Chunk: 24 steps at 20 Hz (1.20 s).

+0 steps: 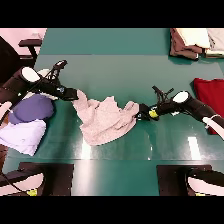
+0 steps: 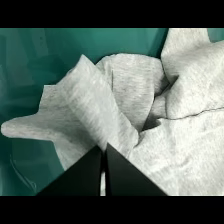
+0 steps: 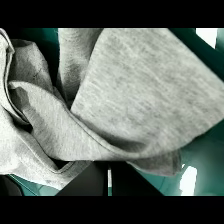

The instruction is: Fold the shirts.

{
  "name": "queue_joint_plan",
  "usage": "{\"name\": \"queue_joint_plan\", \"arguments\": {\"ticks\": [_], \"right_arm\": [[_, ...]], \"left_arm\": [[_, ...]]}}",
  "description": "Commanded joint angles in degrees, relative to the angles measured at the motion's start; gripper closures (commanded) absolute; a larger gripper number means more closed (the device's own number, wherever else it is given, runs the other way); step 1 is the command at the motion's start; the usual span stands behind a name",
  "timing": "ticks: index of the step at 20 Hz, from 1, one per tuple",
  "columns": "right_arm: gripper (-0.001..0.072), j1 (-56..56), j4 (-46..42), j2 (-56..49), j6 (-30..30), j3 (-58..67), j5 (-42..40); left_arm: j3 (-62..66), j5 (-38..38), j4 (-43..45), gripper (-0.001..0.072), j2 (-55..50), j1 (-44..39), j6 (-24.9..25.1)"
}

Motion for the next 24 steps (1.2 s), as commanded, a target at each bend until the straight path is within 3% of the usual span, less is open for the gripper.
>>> {"name": "queue_joint_plan", "arguments": {"ticks": [1, 5, 10, 14, 19, 21, 24], "right_arm": [[0.0699, 0.00, -0.02, 0.59, -2.45, 0.00, -0.68], [0.0699, -3.65, -2.62, 10.73, -3.10, 3.52, 2.49], [0.0699, -12.46, -9.25, 26.23, 0.46, 20.15, 13.77], [0.0699, -19.19, -9.07, 34.05, 2.51, 29.77, 19.08], [0.0699, -27.56, -9.09, 36.33, 5.31, 41.68, 26.58], [0.0699, -29.79, -9.07, 34.38, 5.92, 46.45, 29.05], [0.0699, -29.46, -9.25, 27.65, 7.87, 51.54, 33.09]], "left_arm": [[0.13, 0.07, 0.11, 0.0688, 0.92, 0.07, -0.20], [6.19, 0.04, 1.81, 0.0688, 9.81, 2.19, -1.53], [23.65, 0.94, 1.84, 0.0688, 25.07, 6.23, -2.10], [36.96, 2.32, 1.60, 0.0688, 31.91, 6.23, -2.14], [49.03, 2.84, 1.62, 0.0689, 32.65, 6.23, -2.89], [49.53, 4.17, 1.70, 0.0689, 32.24, 6.23, -2.51], [49.53, -0.57, 2.49, 0.0689, 26.36, 6.23, -2.64]]}}
